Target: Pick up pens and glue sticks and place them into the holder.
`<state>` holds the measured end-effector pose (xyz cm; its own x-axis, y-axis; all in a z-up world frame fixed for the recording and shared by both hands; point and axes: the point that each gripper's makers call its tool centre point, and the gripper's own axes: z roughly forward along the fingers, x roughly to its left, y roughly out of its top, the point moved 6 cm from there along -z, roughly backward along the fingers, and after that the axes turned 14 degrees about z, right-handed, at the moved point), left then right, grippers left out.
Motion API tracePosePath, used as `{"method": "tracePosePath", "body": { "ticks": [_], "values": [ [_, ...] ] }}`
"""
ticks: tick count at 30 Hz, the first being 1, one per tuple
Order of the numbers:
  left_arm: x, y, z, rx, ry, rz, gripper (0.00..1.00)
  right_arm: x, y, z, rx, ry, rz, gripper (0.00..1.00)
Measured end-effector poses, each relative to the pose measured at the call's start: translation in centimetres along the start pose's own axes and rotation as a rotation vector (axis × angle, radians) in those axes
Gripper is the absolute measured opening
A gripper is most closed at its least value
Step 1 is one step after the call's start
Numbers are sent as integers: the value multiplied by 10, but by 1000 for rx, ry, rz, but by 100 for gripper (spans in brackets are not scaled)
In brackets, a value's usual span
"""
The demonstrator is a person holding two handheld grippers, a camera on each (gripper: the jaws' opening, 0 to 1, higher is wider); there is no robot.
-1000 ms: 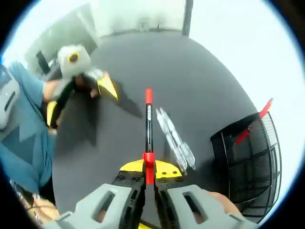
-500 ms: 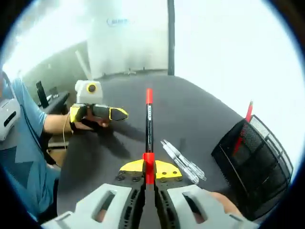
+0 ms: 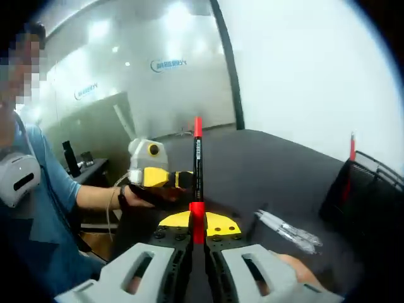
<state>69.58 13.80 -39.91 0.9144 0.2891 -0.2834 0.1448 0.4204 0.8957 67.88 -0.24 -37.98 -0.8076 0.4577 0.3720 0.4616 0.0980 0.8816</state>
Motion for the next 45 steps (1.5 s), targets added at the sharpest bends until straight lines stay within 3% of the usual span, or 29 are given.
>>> {"method": "tracePosePath", "body": {
  "ticks": [3, 8, 11, 20, 23, 41, 45],
  "values": [
    [-3, 1, 0, -6, -16, 3, 27, 7, -5, 5, 4, 0, -9, 4],
    [-8, -5, 3, 35, -43, 25, 27, 13, -7, 7, -16, 4, -3, 4],
    [-9, -4, 2, 36, -53, 28, 22, 13, -11, 10, -22, 1, 6, 4],
    [-8, -5, 1, 38, -53, 20, 19, 13, -18, 17, -38, -5, 18, 4],
    [-7, -4, 0, 37, -45, 23, 13, 12, -19, 17, -48, 1, 34, 4],
    [-8, -8, 0, 75, -51, 45, 9, 10, -27, 22, -26, 12, 19, 4],
    [-6, -7, -1, 69, -42, 43, 8, 10, -25, 17, -10, 19, 15, 11]
  ]
}}
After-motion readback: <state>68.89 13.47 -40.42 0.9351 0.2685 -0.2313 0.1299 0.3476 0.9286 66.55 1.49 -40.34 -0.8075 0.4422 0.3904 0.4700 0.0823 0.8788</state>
